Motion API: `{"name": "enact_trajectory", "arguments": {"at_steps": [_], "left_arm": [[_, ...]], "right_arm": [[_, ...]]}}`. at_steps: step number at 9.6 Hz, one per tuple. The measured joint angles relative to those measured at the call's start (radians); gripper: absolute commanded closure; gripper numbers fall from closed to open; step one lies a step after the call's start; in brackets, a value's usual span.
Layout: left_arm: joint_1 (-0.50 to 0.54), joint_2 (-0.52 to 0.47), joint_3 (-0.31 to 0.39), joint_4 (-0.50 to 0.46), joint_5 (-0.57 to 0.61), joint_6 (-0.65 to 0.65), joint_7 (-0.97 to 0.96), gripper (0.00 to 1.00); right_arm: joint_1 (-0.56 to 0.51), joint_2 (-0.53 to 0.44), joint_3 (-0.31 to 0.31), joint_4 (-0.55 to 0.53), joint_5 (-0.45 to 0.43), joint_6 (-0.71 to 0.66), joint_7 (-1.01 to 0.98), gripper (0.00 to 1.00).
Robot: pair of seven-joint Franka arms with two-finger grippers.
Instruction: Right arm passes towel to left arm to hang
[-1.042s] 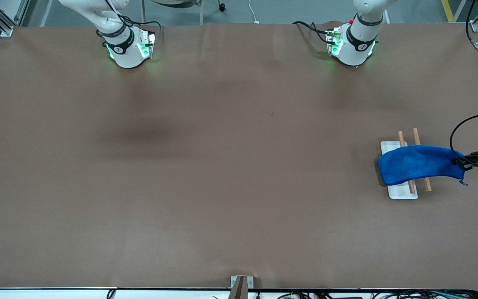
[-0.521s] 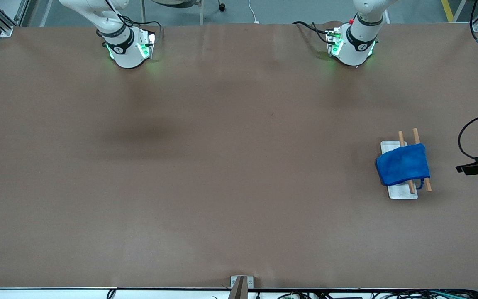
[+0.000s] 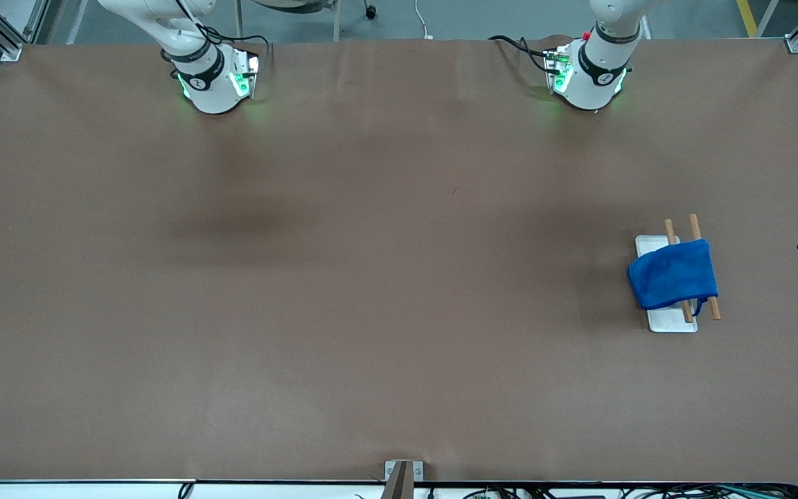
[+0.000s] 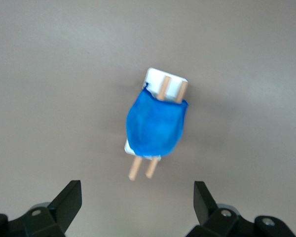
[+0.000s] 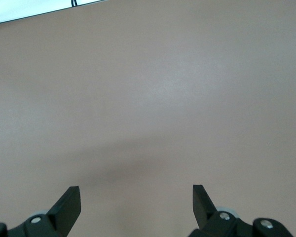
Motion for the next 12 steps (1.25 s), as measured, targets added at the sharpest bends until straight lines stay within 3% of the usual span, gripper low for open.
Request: {"name": "enact_trajectory", "arguments": {"at_steps": [3,5,8,10,12], "left_arm": [[-0.002,-0.103,-0.095,0.070,0.000,-0.069,-0.002,0.00],[-0.003,-0.183,-0.159,0.070,0.001,-0.127,-0.003,0.00],[-0.005,-0.212,-0.195,0.049,0.001,-0.171,0.001,0.00],[-0.092,-0.209,-0.139,0.029,0.000,-0.171,0.010,0.00],[-0.265,-0.223,-0.010,0.004,-0.001,-0.172,0.010,0.00]], "right_arm": [[0.000,0.000,0.000,0.000,0.000,-0.001,0.000,0.00],[0.000,0.000,0.000,0.000,0.000,-0.001,0.000,0.00],[0.000,0.000,0.000,0.000,0.000,-0.001,0.000,0.00],[0.000,0.000,0.000,0.000,0.000,-0.001,0.000,0.00],[0.000,0.000,0.000,0.000,0.000,-0.001,0.000,0.00]]}}
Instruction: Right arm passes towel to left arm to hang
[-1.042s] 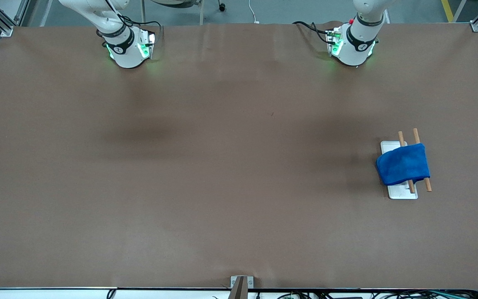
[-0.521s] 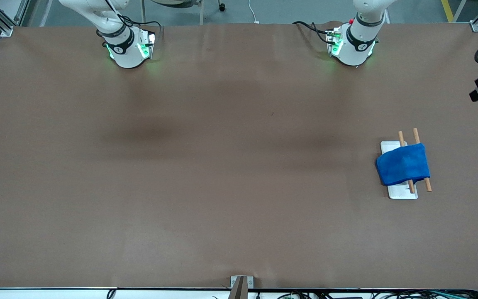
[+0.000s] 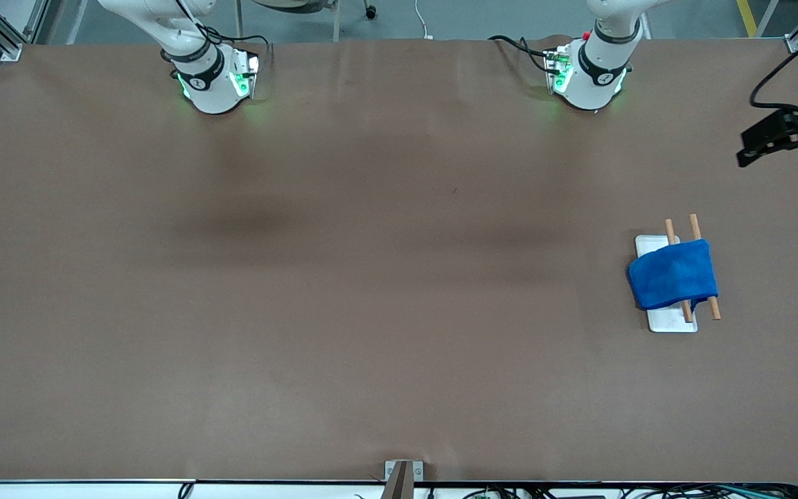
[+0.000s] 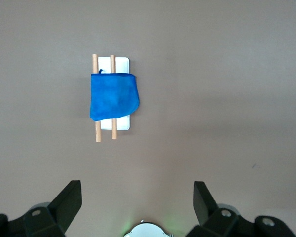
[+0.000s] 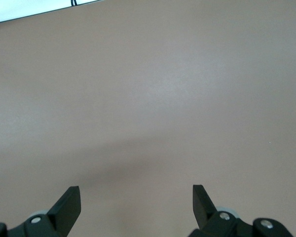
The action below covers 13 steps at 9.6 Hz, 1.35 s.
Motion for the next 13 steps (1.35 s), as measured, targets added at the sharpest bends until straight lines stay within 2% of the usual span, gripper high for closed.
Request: {"name": "enact_trajectory", "arguments": {"at_steps": [3,5,7,13], "left_arm": [[-0.211,-0.080,0.207,-0.110,-0.034,0.034,0.000,0.00],[-0.270,-0.150,0.268,-0.218,-0.038,0.089,0.000,0.00],[-0.276,-0.180,0.279,-0.250,-0.038,0.094,0.000,0.00],[-0.275,-0.181,0.281,-0.249,-0.038,0.104,0.003,0.00]], "right_arm": [[0.000,0.000,0.000,0.000,0.000,0.000,0.000,0.00],[0.000,0.000,0.000,0.000,0.000,-0.001,0.000,0.00],[0.000,0.000,0.000,0.000,0.000,-0.001,0.000,0.00],[0.000,0.000,0.000,0.000,0.000,-0.001,0.000,0.00]]}}
